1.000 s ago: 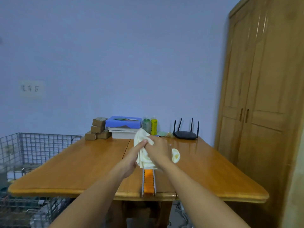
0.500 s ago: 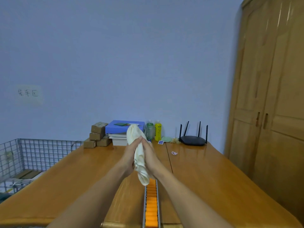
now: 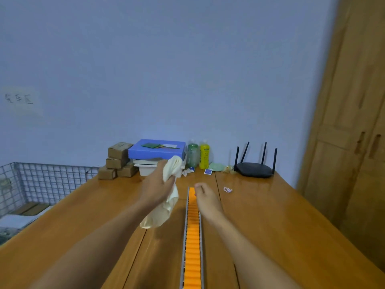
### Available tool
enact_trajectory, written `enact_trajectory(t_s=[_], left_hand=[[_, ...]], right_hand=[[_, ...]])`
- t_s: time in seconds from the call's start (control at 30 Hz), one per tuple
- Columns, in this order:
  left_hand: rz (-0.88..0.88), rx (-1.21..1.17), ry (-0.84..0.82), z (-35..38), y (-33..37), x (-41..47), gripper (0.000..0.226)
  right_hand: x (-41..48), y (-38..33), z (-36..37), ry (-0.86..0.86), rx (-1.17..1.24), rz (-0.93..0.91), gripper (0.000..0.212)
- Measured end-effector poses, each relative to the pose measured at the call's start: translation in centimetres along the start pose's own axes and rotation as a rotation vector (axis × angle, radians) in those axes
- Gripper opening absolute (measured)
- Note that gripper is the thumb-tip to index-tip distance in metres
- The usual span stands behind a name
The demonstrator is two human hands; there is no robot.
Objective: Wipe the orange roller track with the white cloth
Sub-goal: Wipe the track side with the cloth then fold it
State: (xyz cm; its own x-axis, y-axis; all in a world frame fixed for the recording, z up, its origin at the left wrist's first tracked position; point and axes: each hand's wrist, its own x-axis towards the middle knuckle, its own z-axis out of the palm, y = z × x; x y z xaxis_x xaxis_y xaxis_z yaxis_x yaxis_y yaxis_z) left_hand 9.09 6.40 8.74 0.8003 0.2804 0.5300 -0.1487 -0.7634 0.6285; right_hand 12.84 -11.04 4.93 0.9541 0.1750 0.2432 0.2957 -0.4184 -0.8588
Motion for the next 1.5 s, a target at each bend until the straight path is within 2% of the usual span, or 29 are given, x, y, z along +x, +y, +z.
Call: enact_trajectory(t_s=[0.17,0.27,0.5,0.67,0.8,1.03,1.27,1.5], left_hand=[[0.062,0.361,-0.054,3.9,-2.1,3.7,0.053],[0.123,0.540,-0.107,7.0,-3.8,6.2,0.052],[0.179,0.672,-0.198,13.0,-6.5,10.9,0.042],[0.121,0.663,-0.246,16.2,-8.6,12.8,0.042],[0.108,0.662,-0.322,18.3,-10.1,13.1,0.045],[0.094,0.647,-0.390,20.1,-12.1,12.6,0.051],[0.068,0.600,-0.443,19.7,-12.0,12.5,0.049],[0.084,0.598,-0.452,18.6,-11.3,10.6,0.049]], right_hand=[[3.5,4.2,-0.7,0.017,-0.165,0.080,0.024],[5.5,6.4,-0.6,0.013,-0.183,0.116,0.029],[9.4,10.3,0.9,-0.095,-0.400,0.063,0.020],[11.7,12.4,1.8,-0.150,-0.476,0.084,0.024],[12.3,13.6,2.3,-0.207,-0.411,0.065,0.026],[12.4,14.4,2.8,-0.192,-0.358,0.013,0.027],[12.2,14.8,2.3,-0.279,-0.533,-0.034,0.042],[11.6,14.1,2.4,-0.288,-0.591,-0.026,0.042]])
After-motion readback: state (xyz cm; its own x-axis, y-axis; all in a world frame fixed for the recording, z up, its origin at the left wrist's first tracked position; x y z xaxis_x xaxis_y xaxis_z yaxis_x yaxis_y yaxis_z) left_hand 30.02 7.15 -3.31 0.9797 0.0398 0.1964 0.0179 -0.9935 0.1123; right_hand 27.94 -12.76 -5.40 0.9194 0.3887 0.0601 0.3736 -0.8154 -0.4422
